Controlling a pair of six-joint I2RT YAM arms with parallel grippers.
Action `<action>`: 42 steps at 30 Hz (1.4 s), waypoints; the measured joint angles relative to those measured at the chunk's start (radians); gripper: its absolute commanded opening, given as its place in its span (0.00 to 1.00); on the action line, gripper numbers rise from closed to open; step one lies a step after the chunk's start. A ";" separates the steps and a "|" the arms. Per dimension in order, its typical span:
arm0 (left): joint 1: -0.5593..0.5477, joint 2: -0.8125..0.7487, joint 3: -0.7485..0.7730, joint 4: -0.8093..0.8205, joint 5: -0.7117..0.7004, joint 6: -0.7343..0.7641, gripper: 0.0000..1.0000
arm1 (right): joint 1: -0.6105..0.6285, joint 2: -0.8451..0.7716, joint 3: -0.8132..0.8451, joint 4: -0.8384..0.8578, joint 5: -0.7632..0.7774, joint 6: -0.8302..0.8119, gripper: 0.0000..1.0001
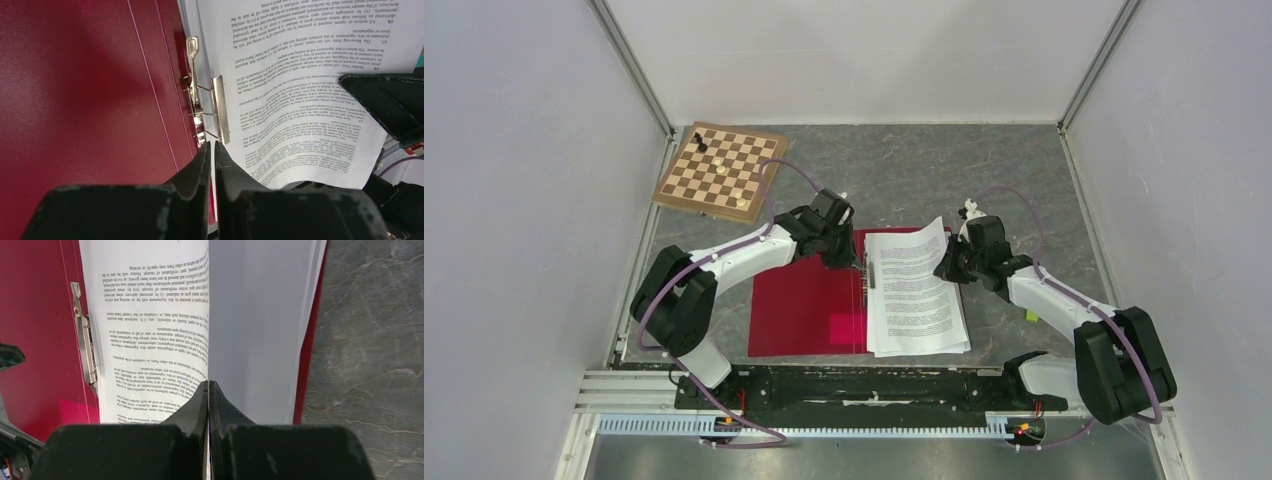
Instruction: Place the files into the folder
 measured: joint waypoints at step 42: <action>-0.021 -0.048 -0.166 0.000 0.038 -0.002 0.14 | 0.072 -0.238 -0.100 -0.079 0.174 -0.007 0.92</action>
